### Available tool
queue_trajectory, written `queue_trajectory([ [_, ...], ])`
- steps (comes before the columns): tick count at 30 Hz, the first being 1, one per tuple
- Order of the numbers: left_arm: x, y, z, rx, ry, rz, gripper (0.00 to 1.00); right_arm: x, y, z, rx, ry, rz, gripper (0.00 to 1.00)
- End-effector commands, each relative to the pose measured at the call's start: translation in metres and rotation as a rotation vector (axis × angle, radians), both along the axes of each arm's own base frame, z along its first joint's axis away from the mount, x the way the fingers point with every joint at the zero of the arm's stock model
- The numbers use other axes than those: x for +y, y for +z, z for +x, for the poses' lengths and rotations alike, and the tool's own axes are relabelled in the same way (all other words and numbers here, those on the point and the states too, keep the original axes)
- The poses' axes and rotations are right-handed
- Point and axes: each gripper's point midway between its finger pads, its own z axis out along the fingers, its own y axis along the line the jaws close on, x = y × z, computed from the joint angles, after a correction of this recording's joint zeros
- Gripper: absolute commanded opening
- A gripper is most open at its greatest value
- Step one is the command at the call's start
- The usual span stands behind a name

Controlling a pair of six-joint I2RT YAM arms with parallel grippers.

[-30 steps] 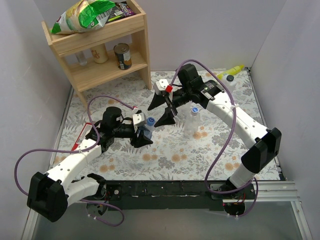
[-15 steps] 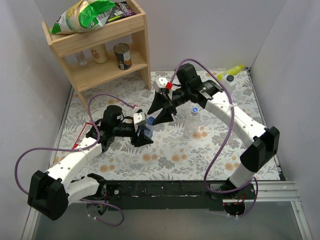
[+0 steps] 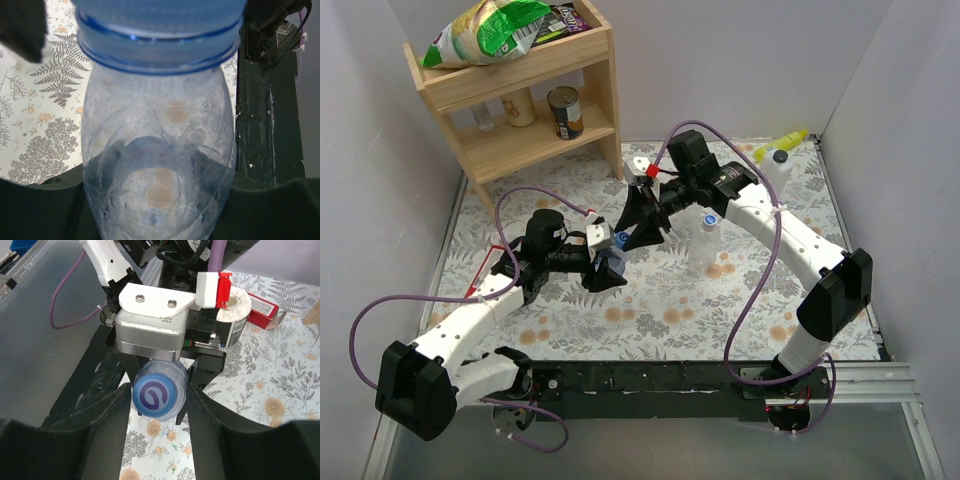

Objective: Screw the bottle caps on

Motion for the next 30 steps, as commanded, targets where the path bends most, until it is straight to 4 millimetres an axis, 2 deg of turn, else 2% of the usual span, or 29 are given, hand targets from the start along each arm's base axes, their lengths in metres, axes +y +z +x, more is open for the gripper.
queue_trajectory([
  [1,-0.002,0.017,0.004,-0.055,0.000,-0.026,0.00,0.004,0.001,0.000,-0.007,-0.002,0.009,0.52],
  [2,-0.002,0.016,0.004,-0.051,0.002,-0.024,0.00,0.004,0.001,0.000,-0.004,-0.001,0.011,0.47],
  [5,-0.001,0.015,0.004,-0.051,0.009,-0.020,0.00,0.005,0.001,0.001,0.012,-0.009,0.018,0.44],
  [7,0.000,0.012,0.005,-0.042,0.019,-0.014,0.00,0.007,0.010,0.003,0.004,-0.033,0.046,0.42],
  [9,-0.001,0.014,0.011,-0.043,0.053,-0.020,0.00,0.006,0.006,0.005,0.012,-0.088,0.041,0.34],
  [10,0.002,0.011,0.019,-0.045,0.110,-0.007,0.00,0.007,0.003,0.012,0.024,-0.146,0.030,0.33],
  [11,-0.001,0.017,0.025,-0.051,0.153,-0.029,0.00,0.010,0.010,0.019,0.033,-0.203,0.047,0.33],
  [12,0.001,0.023,0.031,-0.065,0.212,-0.044,0.00,0.007,0.004,0.021,0.067,-0.256,0.032,0.33],
  [13,0.003,0.028,0.046,-0.106,0.306,-0.057,0.00,0.008,0.002,0.033,0.071,-0.349,0.022,0.33],
  [14,0.005,0.033,0.052,-0.086,0.379,-0.086,0.00,0.006,0.007,0.035,0.108,-0.411,0.020,0.31],
  [15,0.007,0.037,0.059,-0.081,0.436,-0.102,0.00,0.003,-0.003,0.040,0.144,-0.467,-0.002,0.30],
  [16,0.005,0.043,0.063,-0.079,0.475,-0.130,0.00,0.002,-0.005,0.050,0.151,-0.550,-0.003,0.30],
  [17,0.009,0.047,0.073,-0.027,0.568,-0.157,0.00,0.002,-0.002,0.049,0.188,-0.579,0.006,0.28],
  [19,0.004,0.041,0.077,0.041,0.602,-0.160,0.00,0.003,-0.005,0.052,0.211,-0.625,-0.009,0.27],
  [22,-0.006,0.037,0.071,0.083,0.569,-0.165,0.00,0.013,-0.003,0.048,0.233,-0.614,-0.009,0.26],
  [25,-0.011,0.036,0.063,0.083,0.509,-0.161,0.00,0.019,-0.007,0.045,0.233,-0.577,-0.017,0.32],
  [29,-0.010,0.039,0.047,0.045,0.427,-0.141,0.00,0.006,0.002,0.046,0.175,-0.502,0.048,0.56],
  [30,-0.012,0.037,0.038,0.049,0.383,-0.137,0.00,0.003,0.006,0.040,0.178,-0.444,0.061,0.59],
])
